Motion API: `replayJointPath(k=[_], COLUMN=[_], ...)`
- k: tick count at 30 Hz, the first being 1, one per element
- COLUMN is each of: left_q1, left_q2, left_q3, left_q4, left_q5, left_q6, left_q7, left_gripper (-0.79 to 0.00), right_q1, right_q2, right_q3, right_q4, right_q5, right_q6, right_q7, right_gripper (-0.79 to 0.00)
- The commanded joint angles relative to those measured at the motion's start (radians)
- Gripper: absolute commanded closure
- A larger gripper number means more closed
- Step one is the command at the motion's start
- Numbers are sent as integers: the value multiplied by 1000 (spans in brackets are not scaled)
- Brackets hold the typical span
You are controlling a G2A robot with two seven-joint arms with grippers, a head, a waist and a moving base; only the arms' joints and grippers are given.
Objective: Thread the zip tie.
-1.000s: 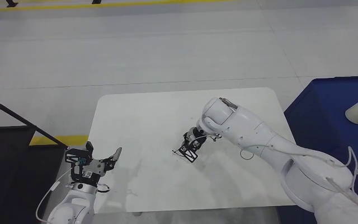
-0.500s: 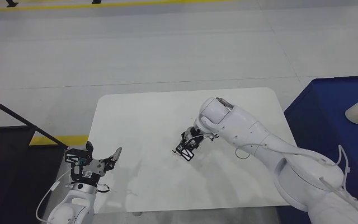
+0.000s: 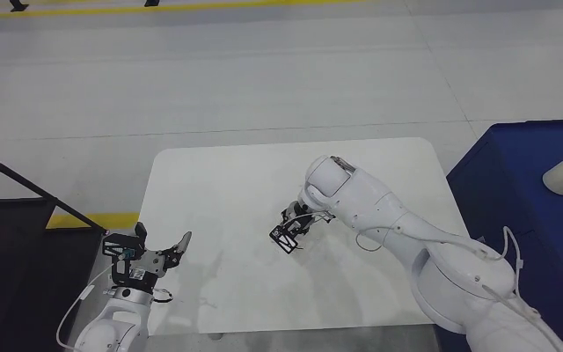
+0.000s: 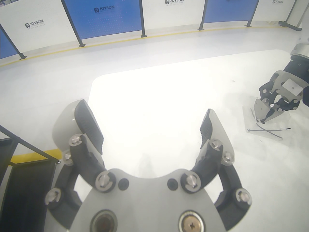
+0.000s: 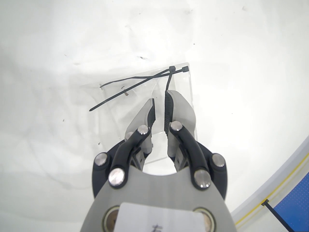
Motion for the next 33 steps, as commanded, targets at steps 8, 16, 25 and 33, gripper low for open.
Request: replayJointPath(k=[8,16,25,33], left_q1=[0,0,0,0], left_q2=[0,0,0,0], left_q3=[0,0,0,0], left_q4=[0,0,0,0], left_q5=[0,0,0,0], left_q6=[0,0,0,0], left_q7=[0,0,0,0], left_gripper=[-785,-785,-785,-785], right_q1=[6,12,14,12], right_q2=[-57,-90,-113,-120], right_q3=[0,0,0,0], right_q4=[77,116,135,141], right_q5=[-15,-23,-36,-41], right_q6=[0,0,0,0], right_q7=[0,0,0,0], right_gripper=[-89,-86,-102,-139])
